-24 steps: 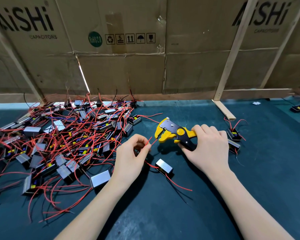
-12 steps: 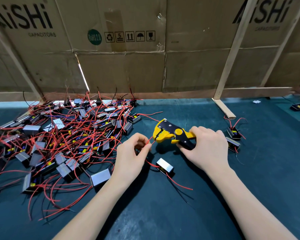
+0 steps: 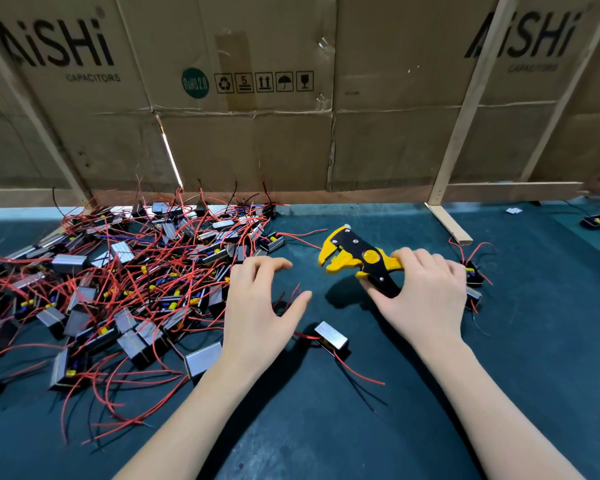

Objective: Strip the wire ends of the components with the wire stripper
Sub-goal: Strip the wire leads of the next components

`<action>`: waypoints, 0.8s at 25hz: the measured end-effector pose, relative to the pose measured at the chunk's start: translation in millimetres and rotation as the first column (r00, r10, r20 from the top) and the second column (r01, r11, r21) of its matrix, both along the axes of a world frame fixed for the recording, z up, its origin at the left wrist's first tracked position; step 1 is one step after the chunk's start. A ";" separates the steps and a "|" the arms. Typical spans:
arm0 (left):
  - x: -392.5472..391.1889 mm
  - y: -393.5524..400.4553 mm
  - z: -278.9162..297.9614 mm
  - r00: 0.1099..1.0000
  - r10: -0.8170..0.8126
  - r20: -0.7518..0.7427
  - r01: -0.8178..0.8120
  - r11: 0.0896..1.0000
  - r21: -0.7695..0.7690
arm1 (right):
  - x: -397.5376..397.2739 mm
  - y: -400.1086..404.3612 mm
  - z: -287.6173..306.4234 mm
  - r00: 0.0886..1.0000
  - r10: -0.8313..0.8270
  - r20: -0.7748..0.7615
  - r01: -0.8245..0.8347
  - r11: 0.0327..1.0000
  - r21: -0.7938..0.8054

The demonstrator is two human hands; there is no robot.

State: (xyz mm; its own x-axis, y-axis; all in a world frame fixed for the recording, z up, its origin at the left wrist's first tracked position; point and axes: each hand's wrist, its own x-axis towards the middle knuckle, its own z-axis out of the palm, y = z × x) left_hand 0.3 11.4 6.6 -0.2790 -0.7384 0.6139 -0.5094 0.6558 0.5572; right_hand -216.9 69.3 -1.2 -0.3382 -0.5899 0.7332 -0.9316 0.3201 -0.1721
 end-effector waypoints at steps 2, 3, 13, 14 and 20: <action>1.1 3.6 5.3 1.000 0.028 -0.012 -0.028 0.999 0.022 | -5.3 1.0 0.8 0.998 -0.011 0.055 0.015 0.998 -0.068; 1.7 4.2 6.5 0.999 0.034 0.020 -0.035 0.996 0.077 | -7.8 1.7 1.6 0.997 -0.018 0.070 0.024 0.996 -0.091; -3.5 17.1 8.6 0.862 -0.308 0.403 0.341 0.940 -0.013 | -6.6 14.8 30.0 0.894 0.274 0.355 -0.209 0.955 -0.209; 1.8 13.3 14.1 0.912 -0.201 0.359 0.245 0.966 -0.082 | -4.1 16.4 32.5 0.821 0.353 0.449 -0.315 0.936 -0.161; 60.3 -13.5 46.0 0.887 -0.259 0.384 0.191 0.960 0.205 | 3.2 16.5 26.2 0.958 0.178 0.224 -0.266 0.842 0.469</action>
State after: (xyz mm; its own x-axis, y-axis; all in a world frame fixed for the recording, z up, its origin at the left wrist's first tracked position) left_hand 60.6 -2.2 52.6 -0.6474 -0.7029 0.2947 -0.5607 0.7011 0.4406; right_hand -213.6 85.8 25.0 -0.2447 -0.9301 0.2739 -0.9596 0.1918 -0.2059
